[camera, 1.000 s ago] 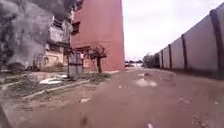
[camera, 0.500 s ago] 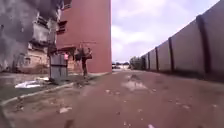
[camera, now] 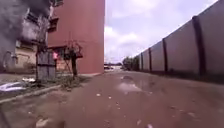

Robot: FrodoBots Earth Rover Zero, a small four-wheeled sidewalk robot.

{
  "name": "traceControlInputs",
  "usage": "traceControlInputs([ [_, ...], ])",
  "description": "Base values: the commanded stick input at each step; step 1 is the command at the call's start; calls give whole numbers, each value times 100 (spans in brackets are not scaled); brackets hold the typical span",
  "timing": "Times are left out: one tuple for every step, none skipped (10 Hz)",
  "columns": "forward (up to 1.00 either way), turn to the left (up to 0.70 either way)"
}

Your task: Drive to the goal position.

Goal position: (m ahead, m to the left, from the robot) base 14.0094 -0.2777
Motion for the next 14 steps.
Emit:
traceControlInputs([
  [70,0],
  [70,0],
  [70,0],
  [70,0],
  [70,0],
  [70,0],
  [70,0],
  [70,0],
  [70,0],
  [70,0],
  [70,0],
  [70,0],
  [70,0],
  [70,0],
])
